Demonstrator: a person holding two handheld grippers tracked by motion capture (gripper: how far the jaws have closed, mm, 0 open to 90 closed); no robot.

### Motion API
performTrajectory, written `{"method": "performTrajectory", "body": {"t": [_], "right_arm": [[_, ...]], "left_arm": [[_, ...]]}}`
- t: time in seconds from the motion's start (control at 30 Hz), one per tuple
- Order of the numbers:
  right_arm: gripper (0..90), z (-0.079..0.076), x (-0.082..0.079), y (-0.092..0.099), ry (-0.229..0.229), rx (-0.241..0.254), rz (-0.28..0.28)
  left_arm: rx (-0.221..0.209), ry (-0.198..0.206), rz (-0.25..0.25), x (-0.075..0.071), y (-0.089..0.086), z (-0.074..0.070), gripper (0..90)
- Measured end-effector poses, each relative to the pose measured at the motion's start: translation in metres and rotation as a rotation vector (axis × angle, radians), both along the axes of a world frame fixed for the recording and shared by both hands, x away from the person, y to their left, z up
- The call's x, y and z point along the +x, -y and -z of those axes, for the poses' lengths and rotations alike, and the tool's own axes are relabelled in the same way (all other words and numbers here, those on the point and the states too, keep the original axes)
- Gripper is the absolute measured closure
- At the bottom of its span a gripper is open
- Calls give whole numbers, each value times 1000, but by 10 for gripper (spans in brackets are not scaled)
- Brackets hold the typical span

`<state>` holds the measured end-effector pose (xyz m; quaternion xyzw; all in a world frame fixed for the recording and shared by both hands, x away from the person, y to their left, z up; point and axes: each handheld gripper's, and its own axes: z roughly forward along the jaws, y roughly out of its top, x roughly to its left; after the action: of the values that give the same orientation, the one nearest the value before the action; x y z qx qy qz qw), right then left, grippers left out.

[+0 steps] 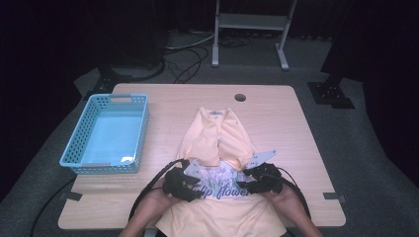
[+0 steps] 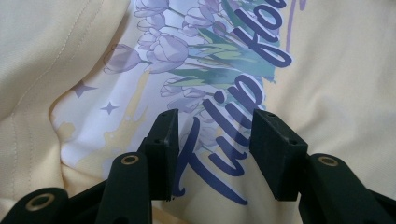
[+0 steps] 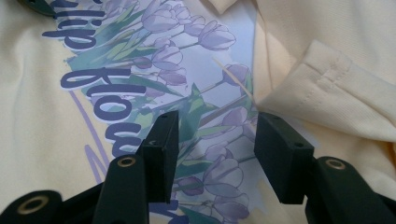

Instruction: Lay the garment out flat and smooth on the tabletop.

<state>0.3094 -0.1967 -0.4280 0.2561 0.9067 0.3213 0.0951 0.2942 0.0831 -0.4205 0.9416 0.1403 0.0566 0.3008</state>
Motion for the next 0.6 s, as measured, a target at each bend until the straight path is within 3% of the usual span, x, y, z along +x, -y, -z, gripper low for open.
{"method": "performTrajectory", "body": {"t": [0.1,0.2,0.3,0.4,0.6], "right_arm": [[415,0,0,1,-8,-4,-2],[368,-4,0,-1,-19,-34,-1],[386,-18,-4,-1,52,11,-9],[446,-34,-1,-7,126,7,0],[539,-42,23,-30,151,-57,5]], "left_arm": [[-6,-6,-3,0,-1,0,484],[-11,23,-13,-2,-2,-1,436],[-34,33,-28,-2,-5,1,394],[-50,28,-37,-2,-8,3,393],[-52,27,-37,-3,-8,5,388]]}}
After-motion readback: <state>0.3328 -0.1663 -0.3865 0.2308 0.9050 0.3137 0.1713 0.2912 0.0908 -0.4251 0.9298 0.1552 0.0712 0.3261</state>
